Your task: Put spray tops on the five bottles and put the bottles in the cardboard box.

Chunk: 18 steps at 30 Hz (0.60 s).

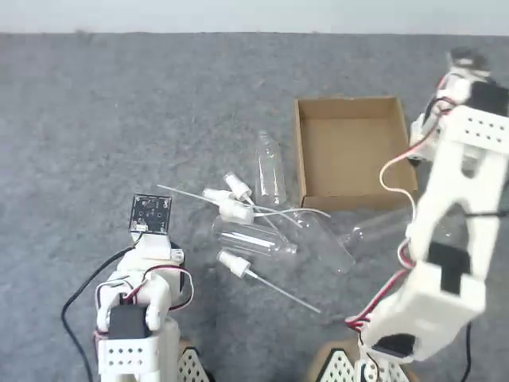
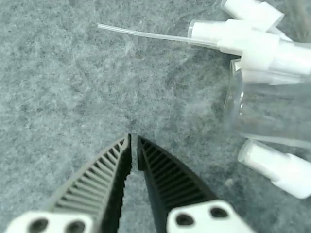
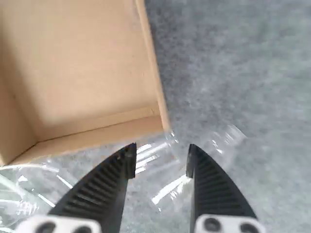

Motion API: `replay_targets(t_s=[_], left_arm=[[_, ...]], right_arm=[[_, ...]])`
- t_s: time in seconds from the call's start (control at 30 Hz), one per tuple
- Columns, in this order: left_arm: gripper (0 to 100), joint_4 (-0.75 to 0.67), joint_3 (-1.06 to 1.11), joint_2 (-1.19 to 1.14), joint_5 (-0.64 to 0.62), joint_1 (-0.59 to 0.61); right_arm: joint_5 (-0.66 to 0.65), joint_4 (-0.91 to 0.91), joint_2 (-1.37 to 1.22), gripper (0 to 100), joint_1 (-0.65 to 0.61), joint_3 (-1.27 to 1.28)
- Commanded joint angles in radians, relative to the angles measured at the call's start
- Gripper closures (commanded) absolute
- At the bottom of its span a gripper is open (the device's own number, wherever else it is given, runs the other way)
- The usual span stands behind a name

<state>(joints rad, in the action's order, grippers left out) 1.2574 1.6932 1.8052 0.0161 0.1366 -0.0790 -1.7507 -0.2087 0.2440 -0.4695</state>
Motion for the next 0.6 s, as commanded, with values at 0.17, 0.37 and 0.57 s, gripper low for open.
replay_targets(t_s=[0.17, 0.37, 0.57], left_arm=[[99, 0.005, -0.008, 0.018, 0.006, 0.006], [99, 0.005, -0.008, 0.018, 0.006, 0.006], [99, 0.005, -0.008, 0.018, 0.006, 0.006]], right_arm=[[-0.061, 0.048, 0.516, 87.0, 0.076, 0.368], [-0.078, 0.352, 0.748, 85.6, 0.211, 0.89], [-0.072, 0.504, 0.765, 76.8, 0.308, 1.109]])
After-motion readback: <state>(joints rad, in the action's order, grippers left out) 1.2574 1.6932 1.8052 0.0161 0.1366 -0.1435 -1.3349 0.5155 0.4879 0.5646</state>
